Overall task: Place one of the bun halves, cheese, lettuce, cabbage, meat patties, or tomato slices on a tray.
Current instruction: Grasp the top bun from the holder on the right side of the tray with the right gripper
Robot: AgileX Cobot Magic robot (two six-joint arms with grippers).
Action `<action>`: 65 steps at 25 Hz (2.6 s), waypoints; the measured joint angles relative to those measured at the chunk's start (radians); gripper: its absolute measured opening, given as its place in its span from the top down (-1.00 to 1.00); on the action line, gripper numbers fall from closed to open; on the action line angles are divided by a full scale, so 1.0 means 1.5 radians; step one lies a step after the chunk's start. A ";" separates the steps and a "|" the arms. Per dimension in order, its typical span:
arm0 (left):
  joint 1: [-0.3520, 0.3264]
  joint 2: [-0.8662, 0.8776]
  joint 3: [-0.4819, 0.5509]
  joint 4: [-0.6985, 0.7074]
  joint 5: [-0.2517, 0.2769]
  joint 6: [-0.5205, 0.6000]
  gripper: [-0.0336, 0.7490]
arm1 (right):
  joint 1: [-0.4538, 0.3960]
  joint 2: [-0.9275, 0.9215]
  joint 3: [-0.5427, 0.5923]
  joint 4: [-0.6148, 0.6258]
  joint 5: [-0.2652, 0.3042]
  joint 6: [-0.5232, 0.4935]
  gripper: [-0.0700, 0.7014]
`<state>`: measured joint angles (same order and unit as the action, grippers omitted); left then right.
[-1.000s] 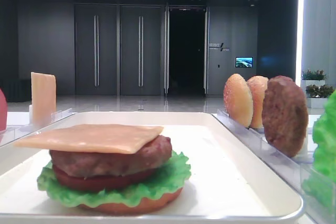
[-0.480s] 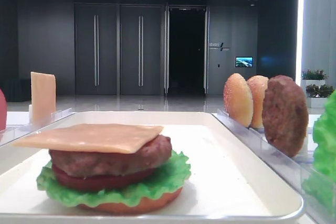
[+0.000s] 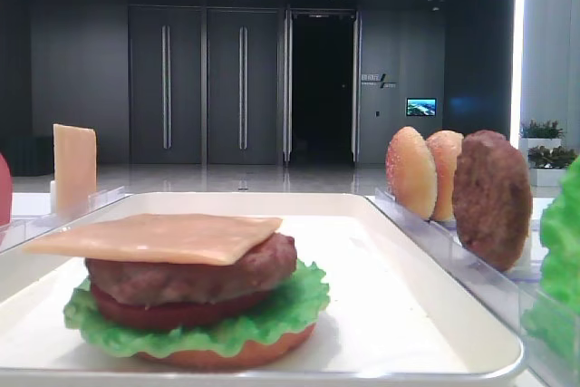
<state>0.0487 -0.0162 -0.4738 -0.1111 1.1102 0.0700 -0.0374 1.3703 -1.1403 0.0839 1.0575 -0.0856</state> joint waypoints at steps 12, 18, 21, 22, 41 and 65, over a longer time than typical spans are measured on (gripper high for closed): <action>0.000 0.000 0.000 0.000 0.000 0.000 -0.13 | 0.000 0.183 -0.166 0.017 0.011 0.000 -0.35; 0.000 0.000 0.000 0.000 0.000 0.000 -0.13 | 0.004 0.243 -0.234 0.030 0.014 0.003 -0.35; 0.000 0.000 0.000 0.000 0.000 0.000 -0.13 | 0.010 0.266 -0.266 0.030 0.015 0.010 -0.35; 0.000 0.000 0.000 0.000 0.000 0.000 -0.13 | 0.014 0.273 -0.276 0.030 0.015 0.010 -0.35; 0.000 0.000 0.000 0.000 0.000 0.000 -0.13 | 0.205 0.299 -0.309 -0.006 0.012 0.179 -0.35; 0.000 0.000 0.000 0.000 0.000 0.000 -0.13 | 0.267 0.336 -0.309 0.040 -0.075 0.223 -0.35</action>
<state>0.0487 -0.0162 -0.4738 -0.1111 1.1102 0.0699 0.3626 1.8743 -1.6039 0.1442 0.9444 0.2492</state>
